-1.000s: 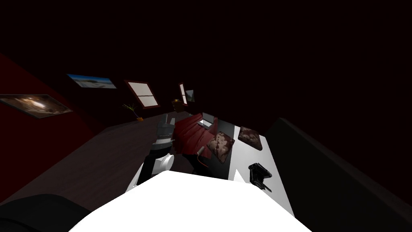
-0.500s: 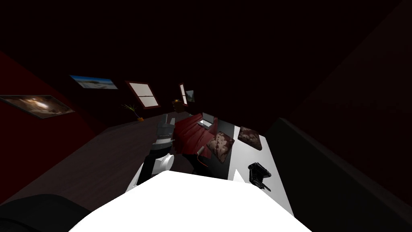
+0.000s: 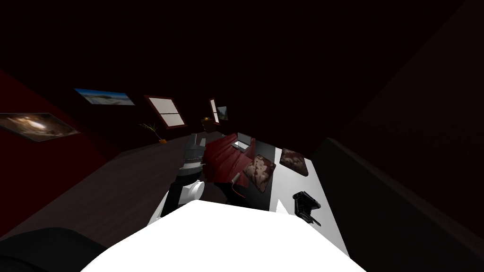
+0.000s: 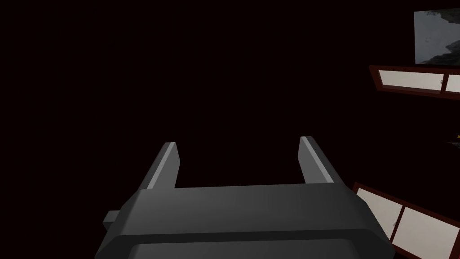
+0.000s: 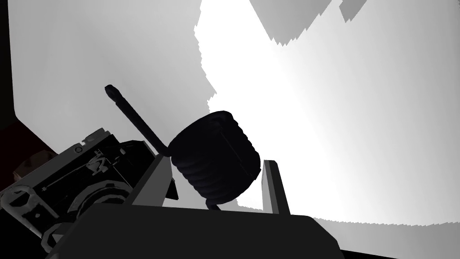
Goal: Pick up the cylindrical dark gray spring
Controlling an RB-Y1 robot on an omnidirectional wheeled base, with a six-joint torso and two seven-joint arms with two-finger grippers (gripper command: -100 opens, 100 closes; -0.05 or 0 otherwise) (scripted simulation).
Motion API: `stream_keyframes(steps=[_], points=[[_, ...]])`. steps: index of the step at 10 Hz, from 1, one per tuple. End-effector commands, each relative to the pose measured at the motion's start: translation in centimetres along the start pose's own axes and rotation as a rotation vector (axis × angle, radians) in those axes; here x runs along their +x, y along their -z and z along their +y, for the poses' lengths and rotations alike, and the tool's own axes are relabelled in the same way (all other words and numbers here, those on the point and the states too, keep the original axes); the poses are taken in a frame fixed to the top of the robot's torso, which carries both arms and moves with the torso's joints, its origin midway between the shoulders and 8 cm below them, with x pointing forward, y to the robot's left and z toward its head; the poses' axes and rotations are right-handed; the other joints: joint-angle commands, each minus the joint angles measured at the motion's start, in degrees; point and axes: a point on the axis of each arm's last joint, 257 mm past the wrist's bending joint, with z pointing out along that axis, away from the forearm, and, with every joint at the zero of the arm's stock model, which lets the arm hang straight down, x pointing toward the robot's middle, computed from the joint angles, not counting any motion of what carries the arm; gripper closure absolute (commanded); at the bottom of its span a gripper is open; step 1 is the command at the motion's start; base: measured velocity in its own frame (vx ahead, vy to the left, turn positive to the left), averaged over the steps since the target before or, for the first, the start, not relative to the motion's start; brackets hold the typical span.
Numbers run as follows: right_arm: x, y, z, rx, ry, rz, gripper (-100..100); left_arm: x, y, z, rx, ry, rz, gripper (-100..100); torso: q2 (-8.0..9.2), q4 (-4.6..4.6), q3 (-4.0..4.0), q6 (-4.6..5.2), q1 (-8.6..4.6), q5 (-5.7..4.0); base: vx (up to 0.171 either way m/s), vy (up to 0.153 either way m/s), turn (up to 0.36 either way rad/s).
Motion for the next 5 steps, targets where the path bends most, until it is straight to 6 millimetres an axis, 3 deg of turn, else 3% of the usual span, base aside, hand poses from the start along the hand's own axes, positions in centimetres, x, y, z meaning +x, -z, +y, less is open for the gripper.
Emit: stream_keyframes(steps=[1, 4, 5], points=[[0.7, 0.6, -0.4, -0.002, 0.007, -0.004, 100, 0.0, 0.0, 0.0, 0.000, 0.000, 0.000, 0, 0.00, 0.00, 0.00, 0.00, 0.00, 0.00, 0.056, 0.053, -0.057], [1.5, 1.2, -0.8, -0.004, 0.015, -0.007, 100, 0.0, 0.0, 0.0, 0.000, 0.000, 0.000, 0, -0.06, -0.01, -0.03, -0.02, 0.03, 0.00, 0.050, 0.051, -0.047], [1.5, 1.3, -0.8, -0.005, 0.015, -0.007, 0, 0.0, 0.0, 0.0, 0.000, 0.000, 0.000, 0, 0.02, 0.01, 0.01, -0.05, -0.08, -0.02, 0.004, 0.006, 0.002]])
